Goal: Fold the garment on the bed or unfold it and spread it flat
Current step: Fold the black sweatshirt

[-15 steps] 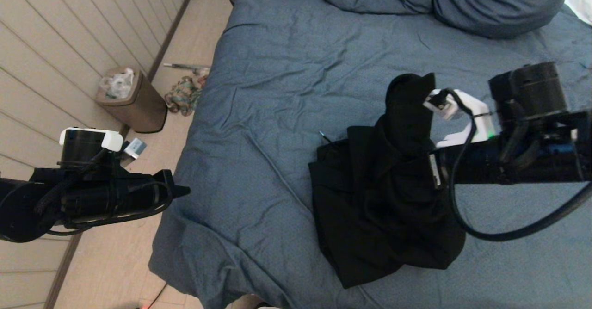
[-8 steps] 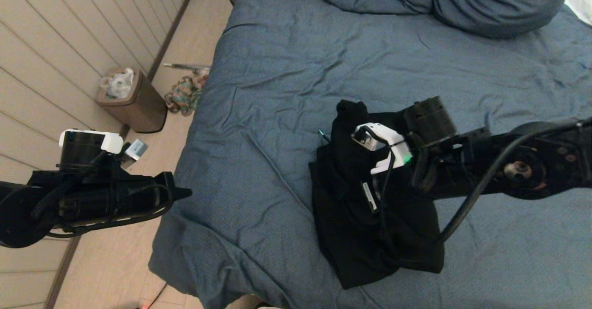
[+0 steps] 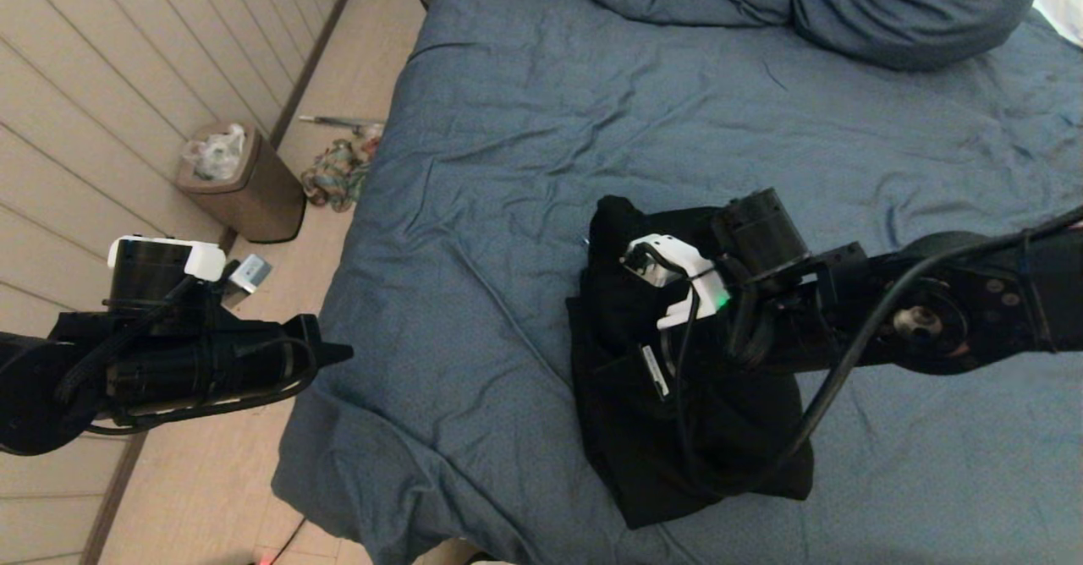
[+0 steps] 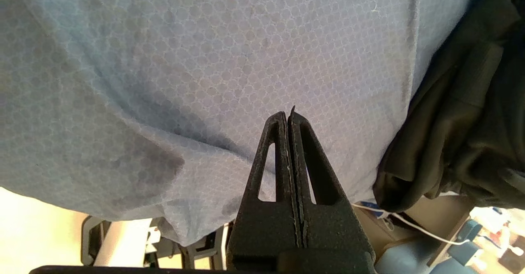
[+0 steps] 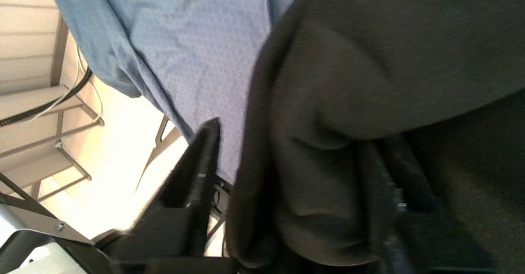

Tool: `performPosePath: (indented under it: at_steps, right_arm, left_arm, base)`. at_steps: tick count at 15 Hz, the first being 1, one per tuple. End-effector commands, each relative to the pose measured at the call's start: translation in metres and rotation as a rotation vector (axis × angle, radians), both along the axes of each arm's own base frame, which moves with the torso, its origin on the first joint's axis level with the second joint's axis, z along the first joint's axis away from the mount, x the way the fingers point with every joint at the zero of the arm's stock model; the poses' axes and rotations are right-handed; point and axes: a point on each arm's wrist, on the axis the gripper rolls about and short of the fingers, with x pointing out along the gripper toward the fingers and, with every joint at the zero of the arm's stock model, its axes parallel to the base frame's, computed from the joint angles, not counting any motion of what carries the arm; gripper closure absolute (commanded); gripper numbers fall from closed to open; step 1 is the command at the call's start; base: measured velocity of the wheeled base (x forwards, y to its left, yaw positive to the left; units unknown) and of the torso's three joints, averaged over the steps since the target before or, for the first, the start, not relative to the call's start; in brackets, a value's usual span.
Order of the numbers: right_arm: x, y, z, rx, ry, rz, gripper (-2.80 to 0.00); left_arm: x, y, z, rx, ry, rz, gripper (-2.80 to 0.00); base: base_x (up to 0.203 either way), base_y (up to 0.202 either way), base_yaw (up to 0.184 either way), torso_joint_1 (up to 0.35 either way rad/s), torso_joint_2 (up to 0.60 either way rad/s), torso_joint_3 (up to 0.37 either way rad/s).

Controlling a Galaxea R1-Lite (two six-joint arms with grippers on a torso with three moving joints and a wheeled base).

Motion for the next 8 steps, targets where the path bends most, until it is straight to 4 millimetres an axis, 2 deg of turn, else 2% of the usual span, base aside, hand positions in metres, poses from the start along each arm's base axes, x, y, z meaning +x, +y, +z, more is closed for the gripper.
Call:
performPosePath:
  at_steps: [1, 6, 8]
  right_arm:
    - [-0.005, -0.003, 0.009, 0.015, -0.021, 0.001, -2.80]
    - [-0.016, -0.016, 0.041, 0.114, -0.152, -0.003, -2.80]
    - [-0.021, -0.031, 0.063, 0.163, -0.233, -0.040, -2.80]
  left_arm:
    - [0.000, 0.000, 0.000, -0.004, 0.000, 0.000, 0.00]
    - [0.000, -0.001, 0.000, -0.006, 0.001, -0.002, 0.00]
    - [-0.001, 0.000, 0.002, -0.005, -0.006, -0.002, 0.00]
  base:
    - [0.000, 0.000, 0.000, 0.000, 0.00, 0.000]
    - [0.000, 0.000, 0.000, 0.000, 0.00, 0.000]
    - [0.000, 0.000, 0.000, 0.000, 0.00, 0.000]
